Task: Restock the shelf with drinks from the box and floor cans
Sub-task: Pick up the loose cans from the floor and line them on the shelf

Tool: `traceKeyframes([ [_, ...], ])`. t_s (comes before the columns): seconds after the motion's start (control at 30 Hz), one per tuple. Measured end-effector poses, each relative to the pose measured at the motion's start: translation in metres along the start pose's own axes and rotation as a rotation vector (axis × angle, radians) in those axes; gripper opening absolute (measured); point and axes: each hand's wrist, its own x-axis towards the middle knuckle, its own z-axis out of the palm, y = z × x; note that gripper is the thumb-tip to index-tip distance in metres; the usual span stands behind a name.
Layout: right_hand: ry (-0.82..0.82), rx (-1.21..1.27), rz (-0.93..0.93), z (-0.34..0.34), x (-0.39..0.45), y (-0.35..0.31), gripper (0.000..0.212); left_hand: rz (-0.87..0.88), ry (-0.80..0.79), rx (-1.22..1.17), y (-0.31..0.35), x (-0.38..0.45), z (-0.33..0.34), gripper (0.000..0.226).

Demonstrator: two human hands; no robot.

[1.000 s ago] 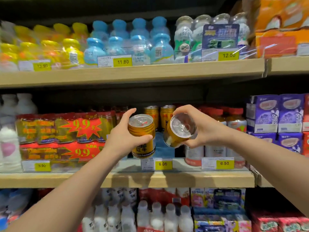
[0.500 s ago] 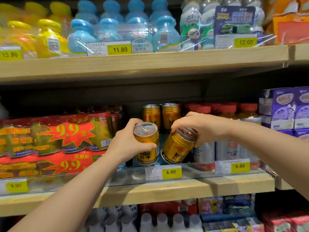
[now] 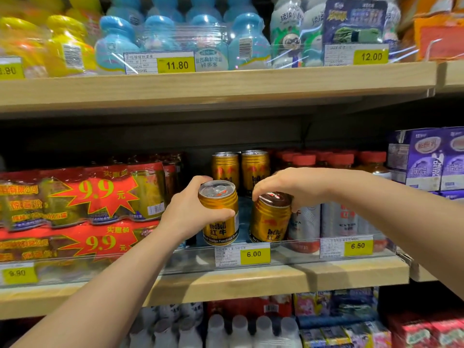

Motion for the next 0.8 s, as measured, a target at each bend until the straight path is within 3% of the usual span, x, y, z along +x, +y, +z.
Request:
traceKeyframes([
  [0.2,-0.093,-0.040,0.041,0.015,0.007,-0.003,0.070,-0.025,-0.004,0.011,0.002,0.000,0.003,0.068],
  [0.47,-0.036,0.224,0.149,0.026,-0.005,-0.004,0.065,-0.063,0.006,-0.013,0.007,0.001,0.007,0.072],
  [0.63,0.220,0.442,0.208,0.046,-0.008,-0.014,0.054,-0.073,0.035,-0.007,0.006,0.003,0.013,0.075],
  [0.8,0.458,0.551,0.260,0.073,-0.006,-0.024,0.060,-0.128,-0.002,0.017,-0.001,0.004,0.025,0.079],
])
